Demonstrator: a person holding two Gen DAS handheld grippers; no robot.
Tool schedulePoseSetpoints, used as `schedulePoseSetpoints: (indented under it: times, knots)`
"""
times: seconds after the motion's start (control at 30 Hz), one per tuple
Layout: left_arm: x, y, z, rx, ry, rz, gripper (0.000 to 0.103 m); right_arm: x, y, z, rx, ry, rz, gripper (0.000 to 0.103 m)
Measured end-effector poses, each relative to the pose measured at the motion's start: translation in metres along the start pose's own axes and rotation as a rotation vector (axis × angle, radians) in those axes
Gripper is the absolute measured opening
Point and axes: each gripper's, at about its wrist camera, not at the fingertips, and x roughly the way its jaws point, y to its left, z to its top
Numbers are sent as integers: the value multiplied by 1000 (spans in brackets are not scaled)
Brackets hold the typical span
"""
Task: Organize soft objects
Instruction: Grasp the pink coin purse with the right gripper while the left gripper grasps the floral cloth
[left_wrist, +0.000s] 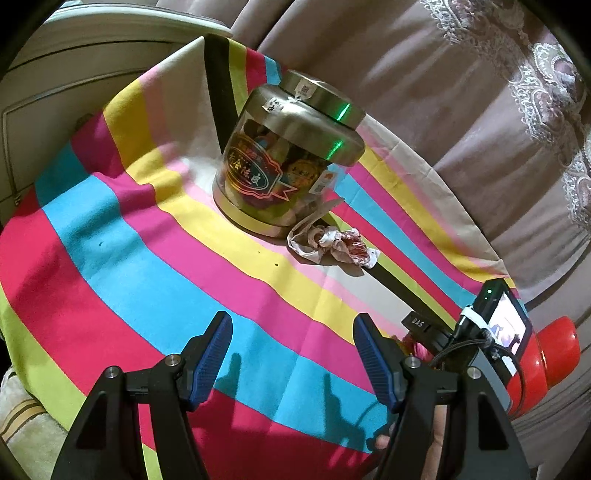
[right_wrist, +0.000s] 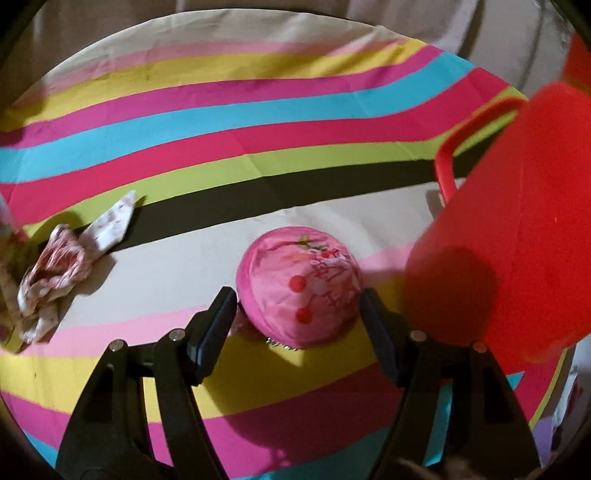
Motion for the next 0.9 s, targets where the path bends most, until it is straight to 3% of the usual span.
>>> schedulePoseSetpoints:
  times: [0.3, 0.5, 0.9]
  knots:
    - [7, 1, 0, -10, 17, -3, 69, 1, -9, -2, 88, -13, -47, 74]
    - [10, 0, -1, -14, 25, -6, 69, -3, -5, 1, 71, -41, -65, 78]
    - [9, 2, 7, -2, 3, 0, 69, 12, -1, 6, 85, -17, -87, 78]
